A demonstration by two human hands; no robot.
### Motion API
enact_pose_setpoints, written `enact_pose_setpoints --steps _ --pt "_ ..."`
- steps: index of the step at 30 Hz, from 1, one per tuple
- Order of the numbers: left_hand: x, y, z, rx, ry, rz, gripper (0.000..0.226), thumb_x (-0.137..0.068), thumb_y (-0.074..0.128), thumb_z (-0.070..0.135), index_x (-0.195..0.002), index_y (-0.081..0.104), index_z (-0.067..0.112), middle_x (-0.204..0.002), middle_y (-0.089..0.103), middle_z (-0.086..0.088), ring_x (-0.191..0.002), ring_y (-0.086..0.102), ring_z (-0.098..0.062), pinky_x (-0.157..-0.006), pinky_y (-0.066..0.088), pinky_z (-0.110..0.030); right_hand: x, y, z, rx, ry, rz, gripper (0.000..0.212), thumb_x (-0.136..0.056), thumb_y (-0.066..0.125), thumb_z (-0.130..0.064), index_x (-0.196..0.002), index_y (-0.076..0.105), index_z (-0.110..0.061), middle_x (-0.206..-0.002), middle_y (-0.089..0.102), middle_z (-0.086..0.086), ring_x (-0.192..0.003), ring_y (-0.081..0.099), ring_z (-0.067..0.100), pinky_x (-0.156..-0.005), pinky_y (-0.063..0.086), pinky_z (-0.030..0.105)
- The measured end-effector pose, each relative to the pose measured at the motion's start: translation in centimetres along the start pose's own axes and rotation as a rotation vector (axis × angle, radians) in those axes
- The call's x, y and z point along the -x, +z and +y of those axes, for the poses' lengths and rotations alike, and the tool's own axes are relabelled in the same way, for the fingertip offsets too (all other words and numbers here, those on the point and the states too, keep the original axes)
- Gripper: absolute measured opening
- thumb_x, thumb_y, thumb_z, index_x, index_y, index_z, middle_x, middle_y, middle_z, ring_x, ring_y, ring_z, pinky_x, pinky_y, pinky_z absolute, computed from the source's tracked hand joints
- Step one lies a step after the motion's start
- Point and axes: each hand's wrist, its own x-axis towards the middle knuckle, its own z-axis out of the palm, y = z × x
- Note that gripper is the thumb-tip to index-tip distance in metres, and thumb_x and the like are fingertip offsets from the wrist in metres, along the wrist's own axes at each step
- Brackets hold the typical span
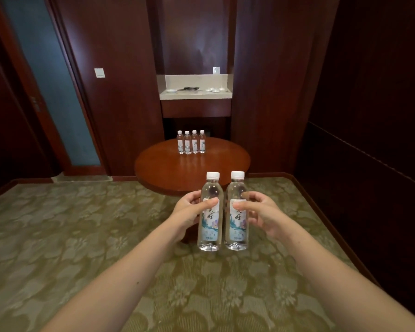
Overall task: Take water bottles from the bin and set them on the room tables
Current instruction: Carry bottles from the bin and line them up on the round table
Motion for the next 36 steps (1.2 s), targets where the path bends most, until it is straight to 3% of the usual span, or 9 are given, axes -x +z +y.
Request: enact_pose_setpoints --steps 4,10,13,17,20,23,27,36 --pt "-9.5 0.9 0.8 0.034 0.022 0.024 0.071 -0.055 0.091 0.036 -0.118 0.063 0.021 -0.108 0.075 0.001 -0.103 0.071 -0.018 -0.096 0.054 -0.046 -10.0 -2.3 -1.5 0.011 0.01 -0.033 0.049 -0.069 0.085 -0.004 -0.114 0.063 -0.011 -0.105 0.074 0.006 -0.086 0.074 0.018 -0.067 0.056 0.03" --pt "-23.6 2.1 2.5 0.08 0.025 0.076 0.058 -0.069 0.088 0.02 -0.12 0.061 0.019 -0.111 0.074 -0.003 -0.103 0.071 -0.022 -0.095 0.054 -0.051 -24.3 -6.3 -5.6 0.05 0.031 -0.099 0.044 -0.072 0.082 0.001 -0.112 0.064 -0.009 -0.105 0.072 0.008 -0.084 0.073 0.018 -0.062 0.057 0.028" --pt "-29.3 2.5 3.3 0.071 0.027 0.061 0.056 -0.074 0.085 0.017 -0.125 0.061 0.02 -0.114 0.073 -0.004 -0.103 0.071 -0.022 -0.092 0.055 -0.051 -30.4 -8.0 -7.0 0.084 0.039 -0.149 0.048 -0.071 0.082 0.0 -0.114 0.064 -0.009 -0.108 0.072 0.009 -0.089 0.073 0.02 -0.068 0.057 0.031" --pt "-36.2 3.0 3.3 0.07 0.0 0.056 0.048 -0.076 0.082 0.013 -0.121 0.066 0.016 -0.113 0.073 -0.005 -0.106 0.07 -0.022 -0.096 0.054 -0.044 -37.7 -9.8 -7.7 0.139 0.067 -0.19 0.046 -0.072 0.082 0.002 -0.112 0.066 -0.013 -0.115 0.072 0.01 -0.095 0.073 0.024 -0.083 0.06 0.043" --pt "-41.7 2.8 3.0 0.04 -0.019 0.065 0.047 -0.075 0.082 0.014 -0.12 0.067 0.014 -0.111 0.074 -0.004 -0.106 0.07 -0.02 -0.094 0.055 -0.037 -43.5 -11.1 -7.7 0.165 0.082 -0.192 0.048 -0.07 0.082 0.004 -0.112 0.067 -0.015 -0.116 0.073 0.011 -0.105 0.071 0.03 -0.096 0.054 0.051" --pt "-48.0 2.2 2.8 -0.005 -0.013 0.079 0.05 -0.072 0.085 0.017 -0.119 0.069 0.016 -0.111 0.074 -0.001 -0.108 0.069 -0.018 -0.093 0.054 -0.034 -49.7 -12.2 -7.8 0.197 0.089 -0.199 0.052 -0.068 0.084 0.003 -0.113 0.068 -0.018 -0.115 0.074 0.007 -0.105 0.071 0.024 -0.098 0.054 0.047" --pt "-57.1 1.2 3.5 -0.04 0.003 0.109 0.051 -0.071 0.085 0.018 -0.119 0.069 0.018 -0.112 0.074 0.003 -0.106 0.067 -0.011 -0.077 0.05 -0.019 -58.5 -12.9 -8.9 0.261 0.077 -0.211 0.054 -0.066 0.087 -0.002 -0.114 0.069 -0.022 -0.111 0.076 0.002 -0.108 0.07 0.021 -0.103 0.05 0.049" --pt "-73.0 -0.4 6.2 -0.164 0.021 0.036 0.048 -0.072 0.084 0.011 -0.114 0.064 0.025 -0.107 0.068 0.013 -0.101 0.06 0.001 -0.076 0.046 -0.014 -73.6 -14.3 -10.8 0.287 0.087 -0.152 0.058 -0.067 0.084 0.001 -0.116 0.067 -0.024 -0.109 0.076 0.002 -0.109 0.069 0.027 -0.102 0.05 0.052"
